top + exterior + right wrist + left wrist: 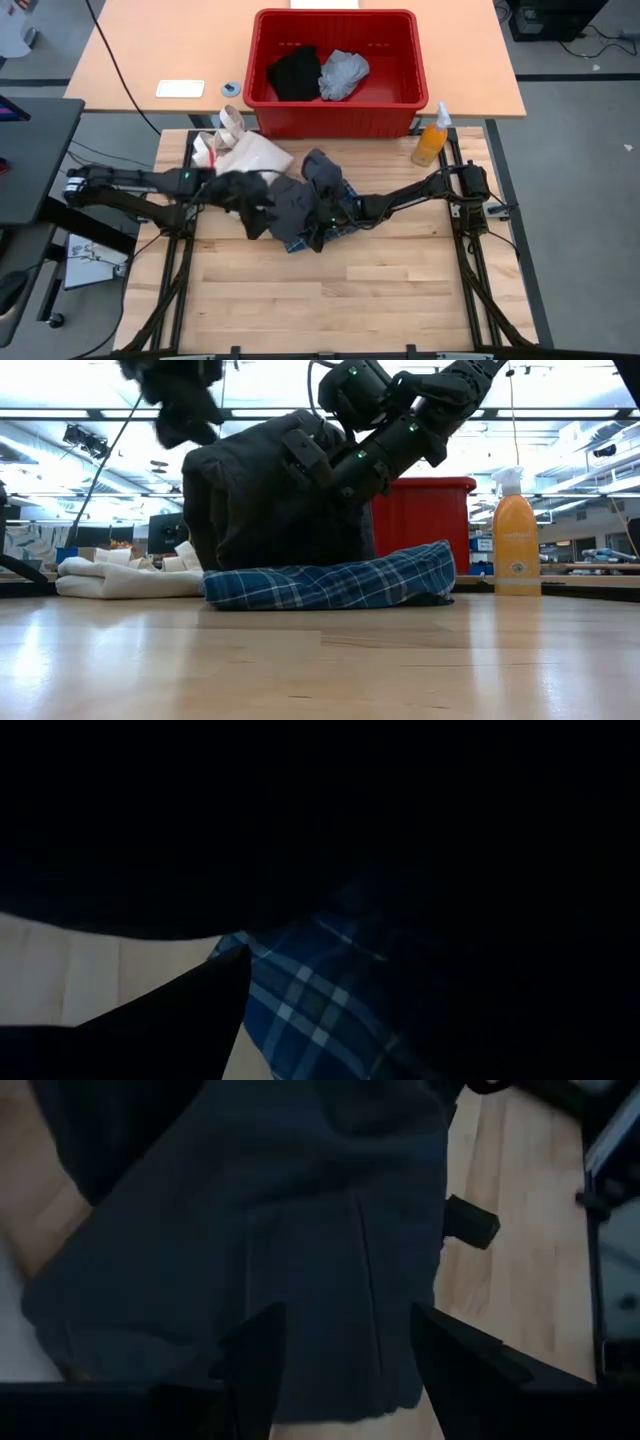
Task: Fold Laundry from Bin
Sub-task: Remove the dark gray shorts from the red organizer bin
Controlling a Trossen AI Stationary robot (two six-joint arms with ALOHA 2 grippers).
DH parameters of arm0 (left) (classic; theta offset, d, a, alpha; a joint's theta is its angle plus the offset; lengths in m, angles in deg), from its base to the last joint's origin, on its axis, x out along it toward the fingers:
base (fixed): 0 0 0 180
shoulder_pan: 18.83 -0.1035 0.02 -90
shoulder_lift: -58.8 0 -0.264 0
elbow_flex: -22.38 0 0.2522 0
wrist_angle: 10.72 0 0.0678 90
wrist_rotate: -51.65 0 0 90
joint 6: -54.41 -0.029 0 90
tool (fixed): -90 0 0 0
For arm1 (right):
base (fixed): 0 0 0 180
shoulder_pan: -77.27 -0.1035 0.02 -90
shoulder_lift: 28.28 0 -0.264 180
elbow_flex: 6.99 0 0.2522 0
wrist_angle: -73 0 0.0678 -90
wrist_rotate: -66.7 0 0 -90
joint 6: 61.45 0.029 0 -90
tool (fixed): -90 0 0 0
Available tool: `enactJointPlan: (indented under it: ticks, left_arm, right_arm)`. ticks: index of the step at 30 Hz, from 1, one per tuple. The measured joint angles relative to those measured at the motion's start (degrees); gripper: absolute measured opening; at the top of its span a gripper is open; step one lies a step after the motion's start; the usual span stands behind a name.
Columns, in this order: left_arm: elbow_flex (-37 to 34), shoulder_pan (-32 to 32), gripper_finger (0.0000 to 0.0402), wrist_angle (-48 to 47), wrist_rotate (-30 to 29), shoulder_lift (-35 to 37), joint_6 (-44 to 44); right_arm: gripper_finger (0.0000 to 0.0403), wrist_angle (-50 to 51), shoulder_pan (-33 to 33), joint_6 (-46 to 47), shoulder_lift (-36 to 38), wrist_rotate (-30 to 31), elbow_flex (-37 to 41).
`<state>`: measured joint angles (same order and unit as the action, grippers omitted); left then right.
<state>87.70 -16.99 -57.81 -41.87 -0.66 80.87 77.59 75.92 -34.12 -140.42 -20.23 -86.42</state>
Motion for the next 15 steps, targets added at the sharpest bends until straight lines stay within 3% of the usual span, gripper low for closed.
enactJointPlan:
  ticks: [6,15]
  left_arm:
    - [-7.9,8.5,0.0217,1.8,-3.0,5.0,11.6]
    - [-12.2,23.7,0.0217,2.9,-10.2,5.1,27.3]
  right_arm:
    - [0.0347,0.0,0.1,0.2,0.3,-1.4,0.0]
    - [0.0347,-0.1,0.4,0.3,0.3,-4.7,0.0]
